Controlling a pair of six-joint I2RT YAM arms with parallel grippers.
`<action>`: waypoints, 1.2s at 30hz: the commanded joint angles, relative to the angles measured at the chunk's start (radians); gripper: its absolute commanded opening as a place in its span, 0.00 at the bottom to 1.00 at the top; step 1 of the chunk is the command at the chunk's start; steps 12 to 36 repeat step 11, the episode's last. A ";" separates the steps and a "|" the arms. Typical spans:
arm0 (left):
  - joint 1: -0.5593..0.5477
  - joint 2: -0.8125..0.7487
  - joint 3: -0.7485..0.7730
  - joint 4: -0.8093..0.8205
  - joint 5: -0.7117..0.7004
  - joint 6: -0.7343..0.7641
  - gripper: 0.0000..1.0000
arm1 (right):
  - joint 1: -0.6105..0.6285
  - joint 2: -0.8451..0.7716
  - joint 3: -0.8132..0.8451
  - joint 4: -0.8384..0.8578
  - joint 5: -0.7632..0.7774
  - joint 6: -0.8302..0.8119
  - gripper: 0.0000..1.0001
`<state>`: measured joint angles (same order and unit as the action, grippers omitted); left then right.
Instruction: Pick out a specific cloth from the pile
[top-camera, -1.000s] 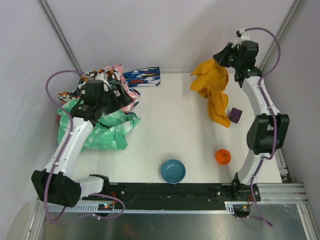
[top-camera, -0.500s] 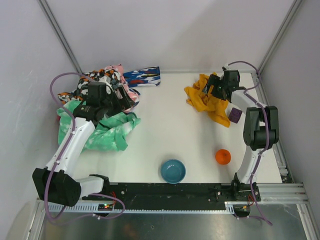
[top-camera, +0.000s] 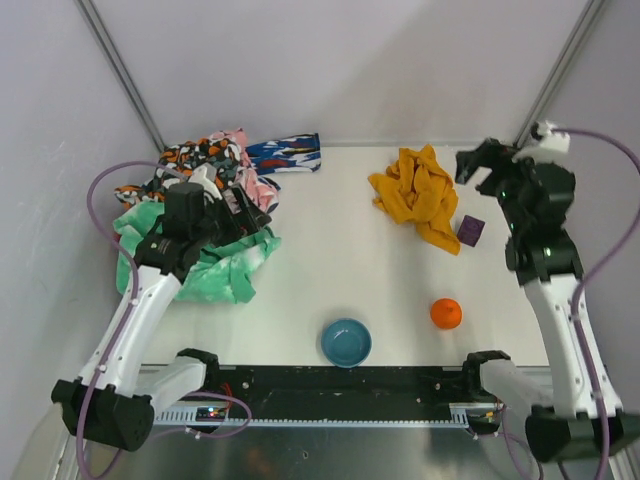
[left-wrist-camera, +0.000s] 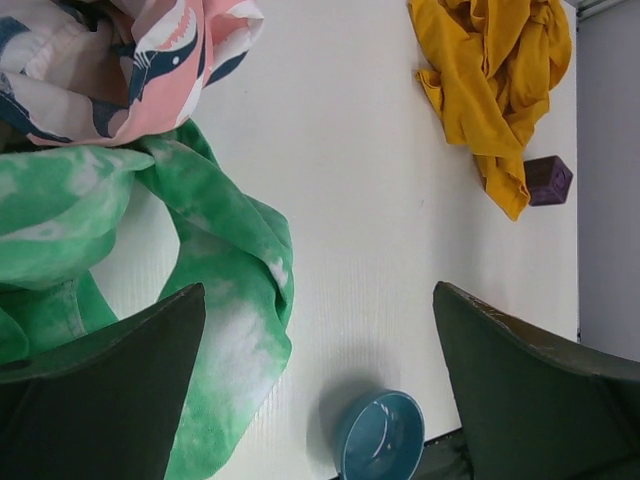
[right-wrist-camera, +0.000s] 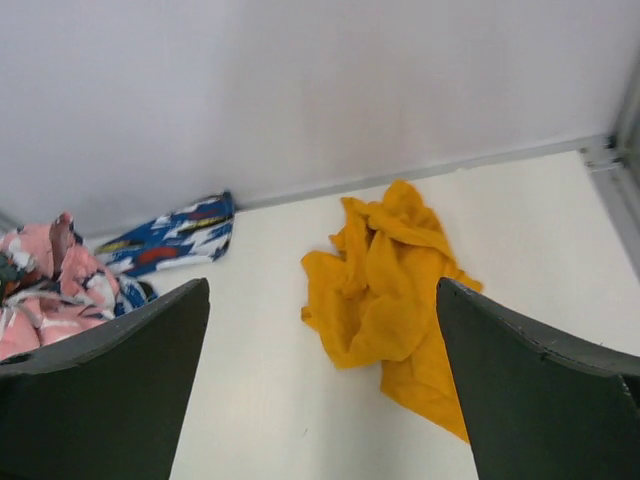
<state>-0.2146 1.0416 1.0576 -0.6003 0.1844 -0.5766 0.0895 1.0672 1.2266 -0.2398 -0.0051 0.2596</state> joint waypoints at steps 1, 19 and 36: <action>-0.009 -0.063 -0.027 0.023 0.022 -0.010 1.00 | -0.001 -0.136 -0.194 -0.107 0.183 0.055 0.99; -0.009 -0.129 -0.084 0.022 0.011 -0.032 1.00 | 0.004 -0.456 -0.505 -0.005 0.350 0.211 0.99; -0.009 -0.129 -0.084 0.022 0.011 -0.032 1.00 | 0.004 -0.456 -0.505 -0.005 0.350 0.211 0.99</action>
